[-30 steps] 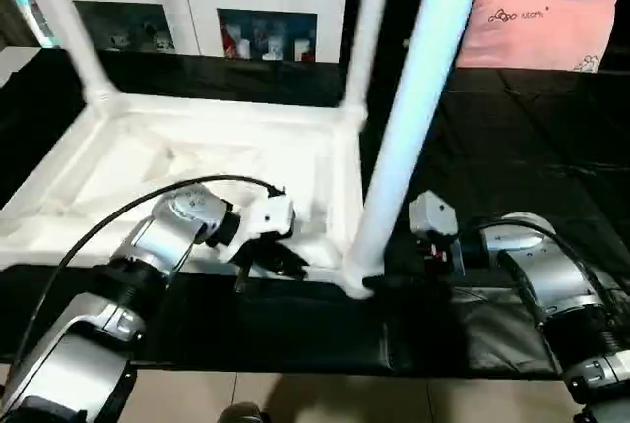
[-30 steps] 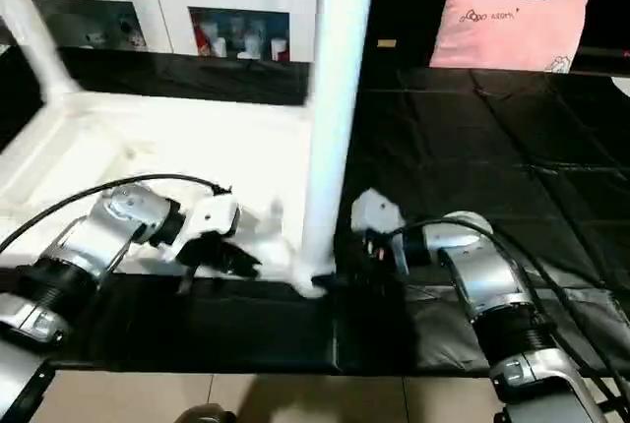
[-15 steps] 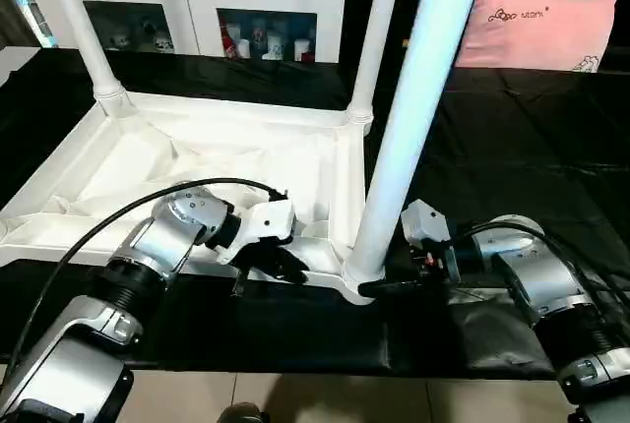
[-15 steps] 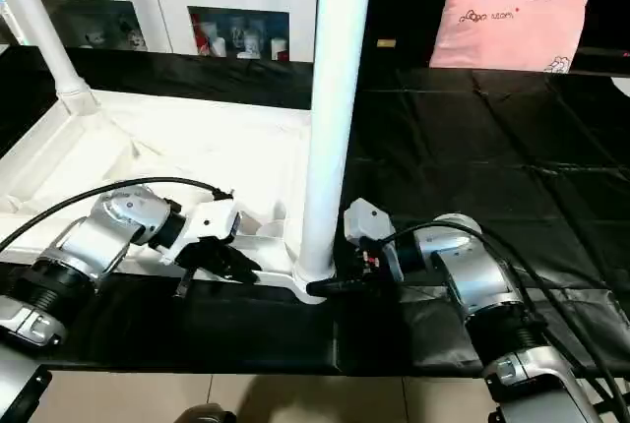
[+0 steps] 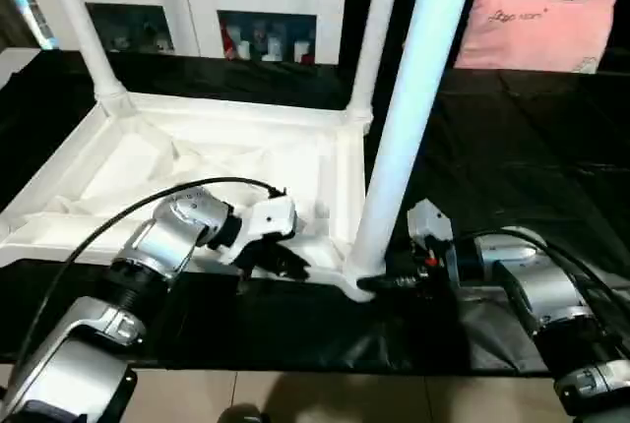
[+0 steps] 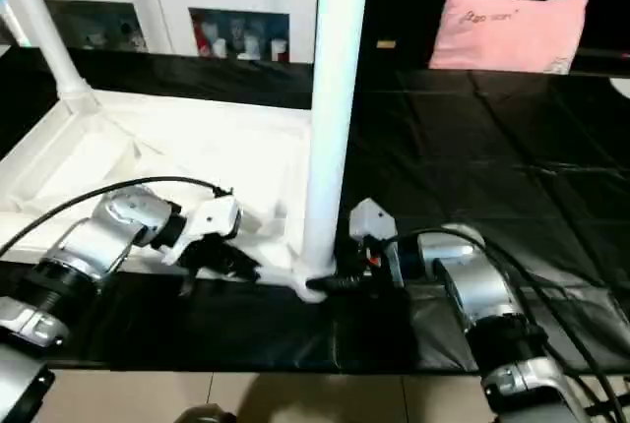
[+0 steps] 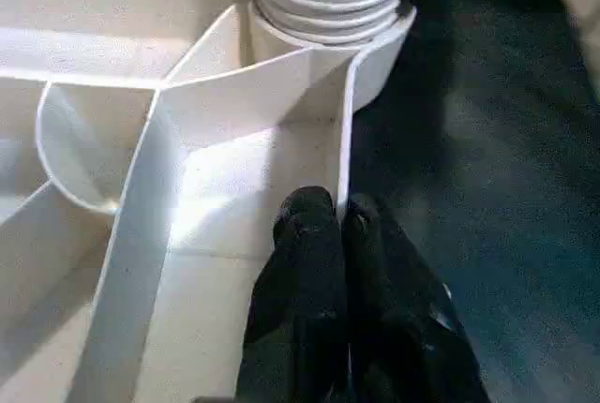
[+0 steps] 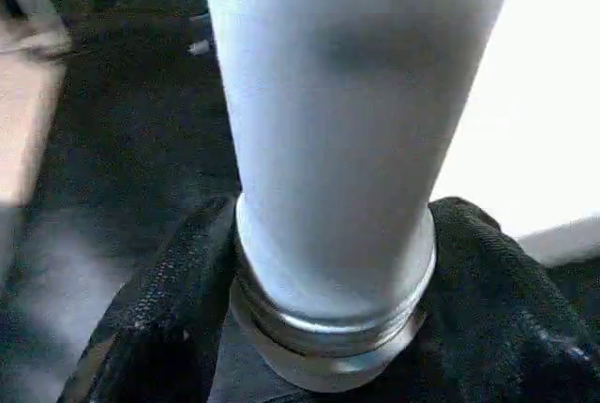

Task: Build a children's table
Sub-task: Rotate leg to tighten

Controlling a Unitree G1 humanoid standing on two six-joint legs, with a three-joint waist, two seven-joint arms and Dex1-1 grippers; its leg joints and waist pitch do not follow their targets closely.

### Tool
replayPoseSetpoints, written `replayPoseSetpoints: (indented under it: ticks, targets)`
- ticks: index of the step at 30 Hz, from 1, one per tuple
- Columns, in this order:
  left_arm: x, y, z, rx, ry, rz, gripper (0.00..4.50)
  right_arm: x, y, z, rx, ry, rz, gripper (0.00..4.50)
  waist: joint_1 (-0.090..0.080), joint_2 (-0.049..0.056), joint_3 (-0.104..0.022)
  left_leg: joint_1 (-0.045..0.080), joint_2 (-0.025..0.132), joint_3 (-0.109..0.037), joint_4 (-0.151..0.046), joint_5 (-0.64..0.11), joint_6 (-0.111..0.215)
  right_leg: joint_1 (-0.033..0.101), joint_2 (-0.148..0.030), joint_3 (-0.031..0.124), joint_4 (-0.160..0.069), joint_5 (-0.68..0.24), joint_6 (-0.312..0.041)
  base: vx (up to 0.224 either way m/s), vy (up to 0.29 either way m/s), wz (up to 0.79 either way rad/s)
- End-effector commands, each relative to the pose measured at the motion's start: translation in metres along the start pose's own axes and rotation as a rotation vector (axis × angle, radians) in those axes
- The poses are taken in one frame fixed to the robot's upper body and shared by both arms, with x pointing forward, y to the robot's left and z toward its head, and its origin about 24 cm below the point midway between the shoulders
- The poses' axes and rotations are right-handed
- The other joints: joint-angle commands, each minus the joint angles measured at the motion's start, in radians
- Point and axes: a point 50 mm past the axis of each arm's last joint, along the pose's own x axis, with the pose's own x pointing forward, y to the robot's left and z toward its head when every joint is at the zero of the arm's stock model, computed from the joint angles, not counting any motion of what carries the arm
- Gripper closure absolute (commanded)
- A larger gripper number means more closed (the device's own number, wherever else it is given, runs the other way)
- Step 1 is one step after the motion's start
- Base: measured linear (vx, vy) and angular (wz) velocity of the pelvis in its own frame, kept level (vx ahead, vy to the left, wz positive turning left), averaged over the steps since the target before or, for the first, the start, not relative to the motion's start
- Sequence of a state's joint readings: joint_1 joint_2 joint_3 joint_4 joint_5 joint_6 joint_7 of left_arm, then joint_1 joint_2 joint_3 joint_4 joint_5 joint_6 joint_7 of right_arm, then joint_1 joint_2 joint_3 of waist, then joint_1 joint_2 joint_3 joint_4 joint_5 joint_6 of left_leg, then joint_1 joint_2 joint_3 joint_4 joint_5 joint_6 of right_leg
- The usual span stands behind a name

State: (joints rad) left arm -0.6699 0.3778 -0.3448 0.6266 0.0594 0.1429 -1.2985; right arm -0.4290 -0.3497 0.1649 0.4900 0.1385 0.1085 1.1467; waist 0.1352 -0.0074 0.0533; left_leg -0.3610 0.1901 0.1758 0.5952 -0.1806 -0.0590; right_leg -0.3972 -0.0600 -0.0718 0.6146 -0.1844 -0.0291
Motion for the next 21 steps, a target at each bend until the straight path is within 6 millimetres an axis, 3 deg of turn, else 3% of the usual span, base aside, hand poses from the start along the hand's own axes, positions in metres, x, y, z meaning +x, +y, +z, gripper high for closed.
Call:
replayPoseSetpoints:
  ticks: [1,3,4,5,7,9,12,14,15,18,21]
  targets:
    - [0.021,0.003,0.014,-0.052,-0.067,0.069,4.50,0.027,0.005,-0.004,0.053,0.008,-0.079,1.80,-0.012,-0.006,-0.052,0.014,0.042,-0.018,-0.077,-0.258,0.005,0.040,-0.095,0.049,-0.103,-0.456,-0.128,0.000,0.000,0.00]
    - [0.032,0.007,0.020,-0.126,-0.095,0.153,4.50,0.046,0.002,-0.003,0.134,-0.016,-0.214,1.80,-0.028,-0.002,-0.047,0.017,0.040,-0.023,-0.083,-0.306,-0.012,0.039,-0.096,0.044,-0.111,-0.534,-0.105,0.000,0.000,0.00]
    - [0.036,0.007,0.022,-0.147,-0.101,0.176,4.50,0.053,0.002,-0.002,0.159,-0.022,-0.251,1.80,-0.047,-0.004,-0.044,0.030,0.035,-0.029,-0.081,-0.370,-0.027,0.033,-0.099,0.035,-0.127,-0.633,-0.083,0.000,0.000,0.00]
    - [0.039,0.009,0.025,-0.163,-0.107,0.201,4.50,0.059,0.003,0.000,0.175,-0.025,-0.278,1.80,-0.052,-0.004,-0.045,0.030,0.034,-0.031,-0.081,-0.378,-0.025,0.033,-0.100,0.034,-0.130,-0.647,-0.078,0.000,0.000,0.00]
    - [0.044,0.011,0.030,-0.186,-0.121,0.248,4.50,0.070,0.003,0.004,0.195,-0.028,-0.323,1.81,-0.061,0.001,-0.049,0.023,0.037,-0.033,-0.085,-0.364,-0.021,0.038,-0.098,0.036,-0.127,-0.604,-0.079,0.000,0.000,0.00]
    - [0.047,0.015,0.034,-0.205,-0.132,0.286,4.50,0.077,0.004,0.007,0.202,-0.025,-0.338,1.81,-0.067,0.003,-0.051,0.026,0.039,-0.032,-0.088,-0.363,-0.014,0.036,-0.095,0.037,-0.124,-0.526,-0.105,0.000,0.000,0.00]
    - [0.054,0.025,0.051,-0.252,-0.168,0.400,4.50,0.099,0.003,0.022,0.245,-0.035,-0.419,1.81,-0.071,-0.001,-0.053,0.026,0.037,-0.026,-0.086,-0.336,-0.008,0.036,-0.093,0.045,-0.118,-0.454,-0.134,0.000,0.000,0.00]
    - [0.055,0.025,0.053,-0.252,-0.170,0.406,4.50,0.102,0.003,0.026,0.244,-0.044,-0.424,1.81,-0.068,-0.001,-0.054,0.024,0.039,-0.025,-0.087,-0.318,0.000,0.038,-0.095,0.049,-0.115,-0.417,-0.147,0.000,0.000,0.00]
    - [0.055,0.025,0.055,-0.250,-0.170,0.406,4.50,0.103,0.003,0.028,0.241,-0.050,-0.423,1.25,-0.067,-0.001,-0.054,0.021,0.038,-0.024,-0.086,-0.305,0.005,0.041,-0.096,0.051,-0.112,-0.391,-0.153,0.000,0.000,0.00]
    - [0.055,0.025,0.053,-0.236,-0.158,0.405,4.50,0.102,0.002,0.029,0.237,-0.057,-0.433,1.03,-0.065,-0.002,-0.056,0.018,0.039,-0.021,-0.086,-0.276,0.015,0.044,-0.097,0.054,-0.106,-0.344,-0.165,0.000,0.000,0.00]
    - [0.050,0.023,0.045,-0.211,-0.136,0.385,4.50,0.092,-0.002,0.026,0.216,-0.062,-0.454,0.60,-0.062,-0.002,-0.055,0.019,0.039,-0.020,-0.087,-0.267,0.019,0.045,-0.097,0.054,-0.108,-0.355,-0.164,0.000,0.000,0.00]
